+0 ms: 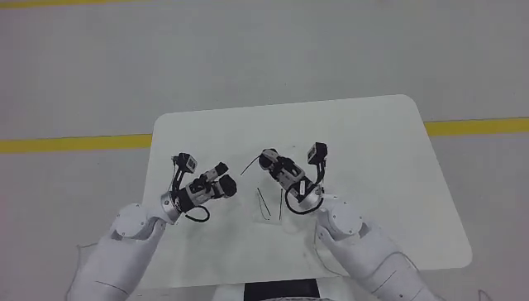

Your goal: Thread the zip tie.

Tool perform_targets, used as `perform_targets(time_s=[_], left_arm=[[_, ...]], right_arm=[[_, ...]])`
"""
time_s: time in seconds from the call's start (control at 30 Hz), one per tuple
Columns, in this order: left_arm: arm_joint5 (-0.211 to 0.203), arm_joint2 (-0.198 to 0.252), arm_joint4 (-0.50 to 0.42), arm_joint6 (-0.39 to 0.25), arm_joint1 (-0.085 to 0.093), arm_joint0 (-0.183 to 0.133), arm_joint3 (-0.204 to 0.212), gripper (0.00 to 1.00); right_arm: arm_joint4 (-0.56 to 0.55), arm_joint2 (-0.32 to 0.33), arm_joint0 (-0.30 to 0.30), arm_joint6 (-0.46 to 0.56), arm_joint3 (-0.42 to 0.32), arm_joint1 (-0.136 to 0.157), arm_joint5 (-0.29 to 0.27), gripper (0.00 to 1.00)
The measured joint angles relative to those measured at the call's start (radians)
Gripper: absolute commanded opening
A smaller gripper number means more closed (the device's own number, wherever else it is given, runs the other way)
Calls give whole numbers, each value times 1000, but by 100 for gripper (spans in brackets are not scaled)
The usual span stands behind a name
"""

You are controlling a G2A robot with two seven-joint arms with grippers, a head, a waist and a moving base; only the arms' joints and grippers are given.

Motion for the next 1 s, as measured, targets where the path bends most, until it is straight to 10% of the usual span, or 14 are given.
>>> perform_targets(time_s=[0.57, 1.0], left_arm=[[-1, -5, -175, -208, -54, -34, 95, 100], [-1, -5, -144, -152, -56, -34, 80, 100]], right_arm=[[63, -66, -11, -19, 11, -37, -30, 0], [-3, -70, -19, -30, -7, -37, 12, 0]])
